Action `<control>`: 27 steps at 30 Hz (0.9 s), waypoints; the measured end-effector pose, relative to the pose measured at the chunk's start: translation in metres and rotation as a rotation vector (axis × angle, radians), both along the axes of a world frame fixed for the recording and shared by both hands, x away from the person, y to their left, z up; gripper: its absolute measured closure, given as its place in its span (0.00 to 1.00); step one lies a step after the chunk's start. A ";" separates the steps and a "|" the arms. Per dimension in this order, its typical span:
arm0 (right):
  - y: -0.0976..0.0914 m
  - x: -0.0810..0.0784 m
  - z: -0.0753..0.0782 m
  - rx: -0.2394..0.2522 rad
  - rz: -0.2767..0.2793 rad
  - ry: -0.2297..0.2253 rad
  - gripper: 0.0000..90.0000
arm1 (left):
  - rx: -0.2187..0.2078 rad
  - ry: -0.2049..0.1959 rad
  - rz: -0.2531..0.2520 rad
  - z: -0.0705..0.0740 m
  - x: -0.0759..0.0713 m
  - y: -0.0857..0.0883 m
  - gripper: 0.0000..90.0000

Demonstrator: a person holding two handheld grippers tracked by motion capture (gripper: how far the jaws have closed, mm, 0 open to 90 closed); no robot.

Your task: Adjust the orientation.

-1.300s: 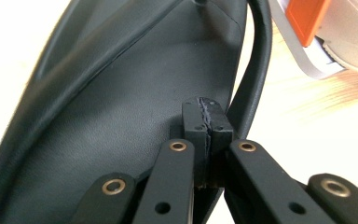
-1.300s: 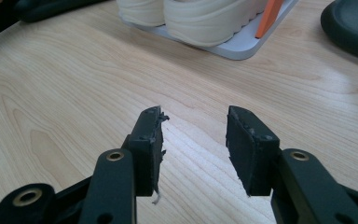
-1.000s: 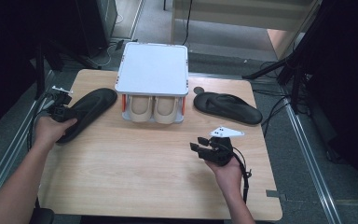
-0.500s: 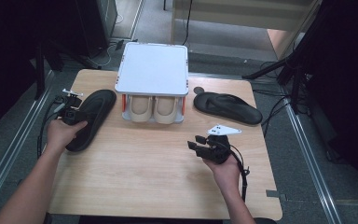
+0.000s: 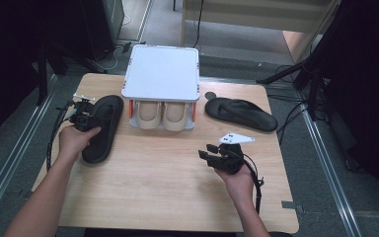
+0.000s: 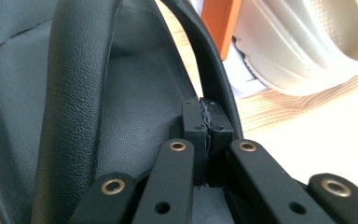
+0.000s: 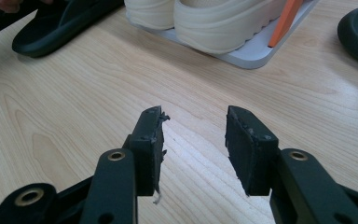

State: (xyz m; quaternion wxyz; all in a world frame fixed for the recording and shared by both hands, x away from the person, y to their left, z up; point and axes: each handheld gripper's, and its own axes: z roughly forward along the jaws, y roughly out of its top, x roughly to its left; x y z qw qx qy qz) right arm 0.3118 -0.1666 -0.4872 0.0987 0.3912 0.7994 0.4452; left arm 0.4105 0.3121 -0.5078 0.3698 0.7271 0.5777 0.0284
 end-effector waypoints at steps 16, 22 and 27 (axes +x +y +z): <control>-0.003 -0.001 -0.001 -0.003 -0.009 0.007 0.64 | -0.009 -0.079 0.006 0.035 -0.018 0.019 0.71; -0.003 -0.001 0.000 0.001 -0.013 0.009 0.64 | -0.006 -0.085 0.032 0.034 -0.022 0.034 0.64; -0.005 -0.001 0.000 0.002 -0.014 0.007 0.64 | -0.019 -0.089 0.059 0.028 -0.023 0.047 0.62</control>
